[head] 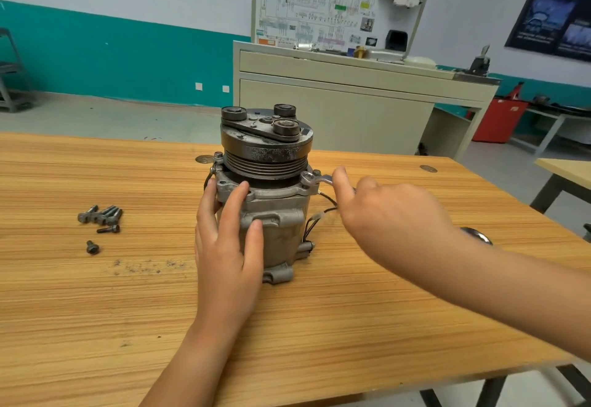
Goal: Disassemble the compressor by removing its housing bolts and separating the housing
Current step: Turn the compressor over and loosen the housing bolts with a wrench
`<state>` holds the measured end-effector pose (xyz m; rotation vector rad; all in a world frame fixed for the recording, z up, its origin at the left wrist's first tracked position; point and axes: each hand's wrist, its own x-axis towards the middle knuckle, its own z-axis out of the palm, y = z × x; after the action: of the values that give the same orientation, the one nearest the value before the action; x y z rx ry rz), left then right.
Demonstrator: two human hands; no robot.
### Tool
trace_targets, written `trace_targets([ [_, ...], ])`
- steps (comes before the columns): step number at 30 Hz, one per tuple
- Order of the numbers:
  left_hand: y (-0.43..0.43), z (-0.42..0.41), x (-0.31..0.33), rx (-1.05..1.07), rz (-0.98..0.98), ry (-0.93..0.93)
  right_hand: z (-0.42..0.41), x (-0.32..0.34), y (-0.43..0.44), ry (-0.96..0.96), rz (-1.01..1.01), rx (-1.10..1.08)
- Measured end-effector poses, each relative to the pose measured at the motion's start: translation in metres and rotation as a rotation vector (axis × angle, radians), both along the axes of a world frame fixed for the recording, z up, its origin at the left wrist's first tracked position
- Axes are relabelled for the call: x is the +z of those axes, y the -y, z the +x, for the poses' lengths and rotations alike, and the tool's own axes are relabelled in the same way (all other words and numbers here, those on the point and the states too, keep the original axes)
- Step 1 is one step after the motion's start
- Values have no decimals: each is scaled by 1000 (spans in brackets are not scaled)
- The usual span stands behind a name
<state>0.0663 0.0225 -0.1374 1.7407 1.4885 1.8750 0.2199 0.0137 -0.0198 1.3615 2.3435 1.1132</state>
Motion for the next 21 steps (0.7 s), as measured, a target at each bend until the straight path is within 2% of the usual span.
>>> trace_targets([
  [4, 1, 0, 2, -5, -13, -10, 27, 7, -25, 15, -17, 49],
  [6, 1, -1, 1, -3, -14, -14, 35, 5, -44, -41, -1, 57],
  [9, 0, -1, 1, 4, -10, -22, 39, 2, -77, -130, 38, 211],
  [11, 0, -2, 0, 9, -6, -30, 33, -8, -96, -339, 164, 421],
  [13, -1, -3, 0, 14, -1, -42, 19, -20, -107, -525, 253, 538],
  [17, -1, -4, -1, 7, 5, -46, 9, -43, -104, -856, 216, 536],
  [20, -2, -4, -2, -4, 10, -29, 20, -30, -75, -1203, 169, 485],
  [21, -2, -3, -2, -9, 14, -15, 23, -23, -61, -1257, 172, 503],
])
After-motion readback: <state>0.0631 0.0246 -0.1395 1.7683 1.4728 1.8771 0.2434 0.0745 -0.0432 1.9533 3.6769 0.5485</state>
